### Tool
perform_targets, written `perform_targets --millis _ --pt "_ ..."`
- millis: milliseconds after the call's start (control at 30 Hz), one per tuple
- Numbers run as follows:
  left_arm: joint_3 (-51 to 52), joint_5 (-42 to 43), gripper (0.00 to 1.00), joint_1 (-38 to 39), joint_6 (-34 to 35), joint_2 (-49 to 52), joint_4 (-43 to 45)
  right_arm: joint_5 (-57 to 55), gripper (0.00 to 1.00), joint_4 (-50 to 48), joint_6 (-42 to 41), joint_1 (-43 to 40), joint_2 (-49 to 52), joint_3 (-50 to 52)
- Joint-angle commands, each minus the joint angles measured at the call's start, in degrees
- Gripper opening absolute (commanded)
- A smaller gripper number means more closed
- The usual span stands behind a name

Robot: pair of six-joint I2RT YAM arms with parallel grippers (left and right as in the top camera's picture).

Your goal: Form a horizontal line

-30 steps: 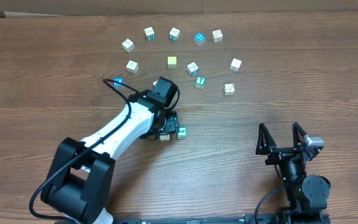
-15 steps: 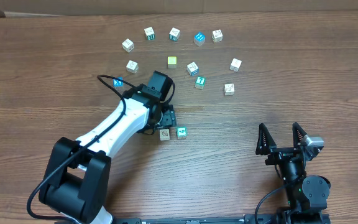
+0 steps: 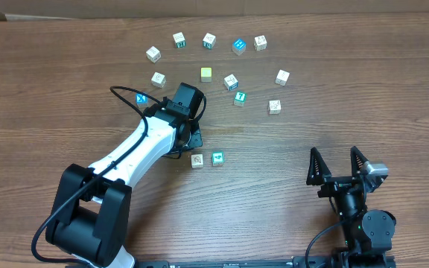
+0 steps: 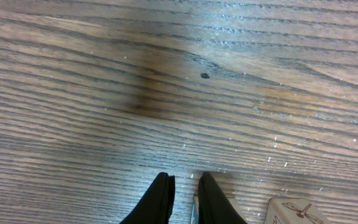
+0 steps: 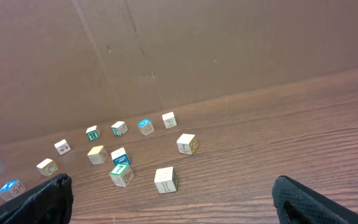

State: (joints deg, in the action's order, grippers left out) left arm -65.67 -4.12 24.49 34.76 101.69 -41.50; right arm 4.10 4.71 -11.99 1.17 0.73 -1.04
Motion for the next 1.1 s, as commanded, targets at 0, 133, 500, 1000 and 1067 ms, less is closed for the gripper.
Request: perform_targets --millis 0,133,500,1000,1067 --pt "-1.2 -1.2 0.12 -0.1 0.0 -0.1 0.2 0.1 1.0 -0.3 0.1 -0.2 -0.6 0.6" --pt "-1.1 -0.7 0.13 -0.1 0.0 -0.1 -0.3 0.1 1.0 -0.3 0.1 -0.2 -0.6 0.6" --pt "-1.0 -0.6 0.09 0.0 -0.1 -0.1 -1.2 0.1 1.0 -0.3 0.1 -0.2 -0.6 0.6" --pt "-0.1 1.2 0.06 0.0 -0.1 -0.1 -2.0 0.1 1.0 -0.3 0.1 -0.2 -0.6 0.6" --pt "-0.1 1.7 0.06 0.0 -0.1 -0.1 -2.0 0.1 1.0 -0.3 0.1 -0.2 -0.6 0.6"
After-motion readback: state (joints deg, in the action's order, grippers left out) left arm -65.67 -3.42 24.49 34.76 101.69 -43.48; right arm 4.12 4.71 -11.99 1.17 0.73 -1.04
